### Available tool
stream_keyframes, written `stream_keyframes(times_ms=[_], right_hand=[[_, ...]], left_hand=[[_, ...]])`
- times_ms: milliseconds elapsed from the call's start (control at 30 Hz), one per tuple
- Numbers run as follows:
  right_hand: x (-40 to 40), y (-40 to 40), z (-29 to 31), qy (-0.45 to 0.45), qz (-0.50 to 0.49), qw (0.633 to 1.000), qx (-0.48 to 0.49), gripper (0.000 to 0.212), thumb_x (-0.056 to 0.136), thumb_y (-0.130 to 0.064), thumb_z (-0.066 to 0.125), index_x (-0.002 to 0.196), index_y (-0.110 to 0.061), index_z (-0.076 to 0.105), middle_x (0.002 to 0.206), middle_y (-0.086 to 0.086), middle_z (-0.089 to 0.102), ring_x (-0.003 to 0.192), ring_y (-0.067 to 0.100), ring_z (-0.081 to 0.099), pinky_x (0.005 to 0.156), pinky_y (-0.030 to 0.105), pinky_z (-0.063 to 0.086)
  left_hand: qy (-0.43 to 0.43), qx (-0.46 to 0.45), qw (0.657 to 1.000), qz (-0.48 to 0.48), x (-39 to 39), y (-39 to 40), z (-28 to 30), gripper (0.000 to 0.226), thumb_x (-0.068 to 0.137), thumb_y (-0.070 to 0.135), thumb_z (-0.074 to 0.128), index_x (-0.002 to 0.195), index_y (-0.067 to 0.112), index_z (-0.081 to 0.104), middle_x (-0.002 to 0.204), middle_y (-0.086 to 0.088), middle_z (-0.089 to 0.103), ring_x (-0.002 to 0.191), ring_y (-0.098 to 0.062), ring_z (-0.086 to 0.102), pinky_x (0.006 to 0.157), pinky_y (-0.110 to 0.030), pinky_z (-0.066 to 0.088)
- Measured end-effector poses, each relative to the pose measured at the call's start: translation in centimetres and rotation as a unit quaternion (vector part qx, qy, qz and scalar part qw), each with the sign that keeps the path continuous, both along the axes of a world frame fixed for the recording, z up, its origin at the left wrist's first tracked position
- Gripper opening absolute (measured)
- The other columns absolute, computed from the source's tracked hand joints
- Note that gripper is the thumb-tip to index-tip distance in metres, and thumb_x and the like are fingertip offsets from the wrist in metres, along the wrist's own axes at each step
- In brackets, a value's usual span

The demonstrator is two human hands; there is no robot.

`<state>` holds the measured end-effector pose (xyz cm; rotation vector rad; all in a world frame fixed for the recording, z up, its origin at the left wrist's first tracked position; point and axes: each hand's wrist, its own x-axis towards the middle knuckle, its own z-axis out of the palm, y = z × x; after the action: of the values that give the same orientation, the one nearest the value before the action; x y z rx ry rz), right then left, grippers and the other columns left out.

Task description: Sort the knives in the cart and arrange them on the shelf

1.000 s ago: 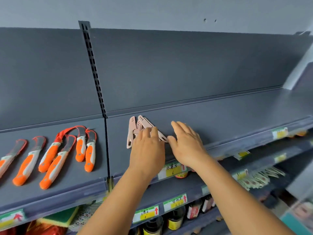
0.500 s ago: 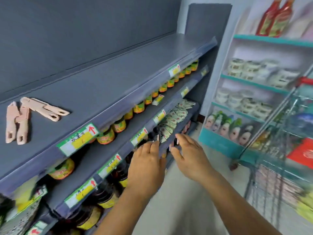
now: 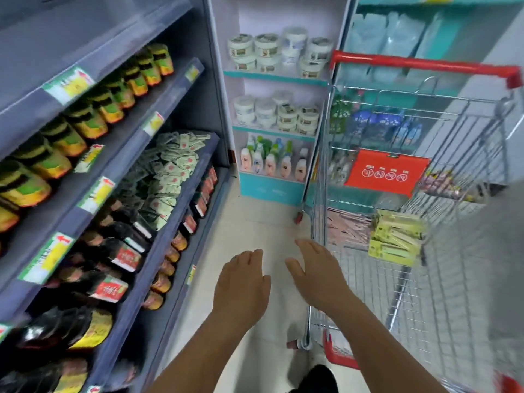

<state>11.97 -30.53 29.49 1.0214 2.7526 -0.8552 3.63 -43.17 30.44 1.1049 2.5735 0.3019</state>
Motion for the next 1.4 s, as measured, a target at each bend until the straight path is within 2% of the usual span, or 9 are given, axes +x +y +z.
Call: stream_keyframes(times_ms=[300,600,733,867,967,1067,1200,1300,1400], right_hand=[[5.0,15.7,-5.3,-0.006,-0.070,0.997,-0.045,0.044,0.098,-0.034,0.044,0.139,-0.017,0.041,0.141,0.003,0.045,0.130,0.022,0.040,0.107,0.033,0.031],[5.7,26.7,-13.6,-0.028,-0.115,0.991,-0.068,0.049,0.096,-0.029,0.048,0.143,-0.018,0.037,0.140,0.005,0.046,0.126,0.025,0.044,0.103,0.035,0.036],[4.9,29.9,-18.2,-0.037,-0.120,0.989,-0.076,0.052,0.093,-0.027,0.051,0.142,-0.019,0.036,0.138,0.004,0.048,0.122,0.025,0.047,0.099,0.035,0.039],[4.0,32.1,-22.8,-0.074,-0.098,0.989,-0.080,0.053,0.094,-0.028,0.051,0.143,-0.018,0.032,0.139,0.007,0.045,0.124,0.027,0.043,0.100,0.037,0.038],[3.2,33.2,-26.2,-0.097,-0.073,0.990,-0.075,0.057,0.094,-0.027,0.051,0.145,-0.018,0.028,0.143,0.007,0.042,0.128,0.027,0.041,0.101,0.037,0.038],[2.0,34.2,-29.1,-0.114,-0.048,0.990,-0.061,0.056,0.093,-0.022,0.050,0.144,-0.016,0.030,0.141,0.007,0.043,0.125,0.028,0.043,0.099,0.036,0.038],[0.6,35.8,-32.3,-0.108,-0.015,0.994,-0.014,0.046,0.089,-0.020,0.052,0.132,-0.016,0.037,0.134,0.006,0.046,0.118,0.027,0.046,0.092,0.038,0.041],[0.0,36.8,-34.3,-0.112,0.000,0.994,0.001,0.048,0.090,-0.029,0.052,0.134,-0.018,0.036,0.138,0.006,0.041,0.127,0.029,0.038,0.101,0.040,0.037],[0.0,37.0,-35.7,-0.121,0.006,0.992,0.042,0.041,0.094,-0.043,0.044,0.129,-0.023,0.040,0.133,0.004,0.043,0.122,0.030,0.040,0.097,0.041,0.039]], left_hand=[[-0.068,0.048,0.996,-0.025,4.5,18.3,-2.7,0.055,0.099,0.031,0.041,0.149,0.021,0.022,0.152,0.004,0.029,0.138,-0.012,0.026,0.112,-0.020,0.018],[-0.126,-0.038,0.991,-0.015,5.5,30.8,-11.6,0.057,0.099,0.029,0.042,0.149,0.018,0.019,0.151,-0.002,0.028,0.137,-0.019,0.027,0.112,-0.031,0.029],[-0.153,-0.095,0.984,0.010,5.1,33.5,-16.9,0.058,0.099,0.030,0.043,0.150,0.019,0.017,0.148,-0.005,0.032,0.134,-0.022,0.032,0.106,-0.034,0.035],[-0.174,-0.134,0.974,0.052,4.4,34.6,-22.0,0.054,0.098,0.030,0.043,0.147,0.018,0.023,0.144,-0.006,0.038,0.129,-0.022,0.038,0.101,-0.034,0.038],[-0.183,-0.144,0.969,0.085,3.8,35.2,-25.6,0.054,0.098,0.029,0.045,0.147,0.017,0.023,0.144,-0.006,0.038,0.130,-0.023,0.037,0.102,-0.035,0.039],[-0.183,-0.152,0.965,0.106,3.2,36.2,-28.7,0.057,0.097,0.030,0.047,0.146,0.018,0.022,0.139,-0.007,0.042,0.128,-0.024,0.039,0.098,-0.036,0.042],[-0.163,-0.148,0.969,0.108,2.6,37.5,-32.2,0.053,0.097,0.032,0.048,0.143,0.016,0.028,0.133,-0.008,0.046,0.124,-0.023,0.042,0.098,-0.035,0.043],[-0.145,-0.140,0.973,0.109,2.5,38.0,-34.3,0.056,0.096,0.034,0.049,0.143,0.014,0.027,0.136,-0.009,0.042,0.126,-0.025,0.038,0.102,-0.035,0.041],[-0.137,-0.131,0.973,0.128,2.6,38.2,-35.4,0.068,0.093,0.036,0.054,0.147,0.016,0.018,0.140,-0.014,0.033,0.129,-0.028,0.036,0.102,-0.039,0.042]])
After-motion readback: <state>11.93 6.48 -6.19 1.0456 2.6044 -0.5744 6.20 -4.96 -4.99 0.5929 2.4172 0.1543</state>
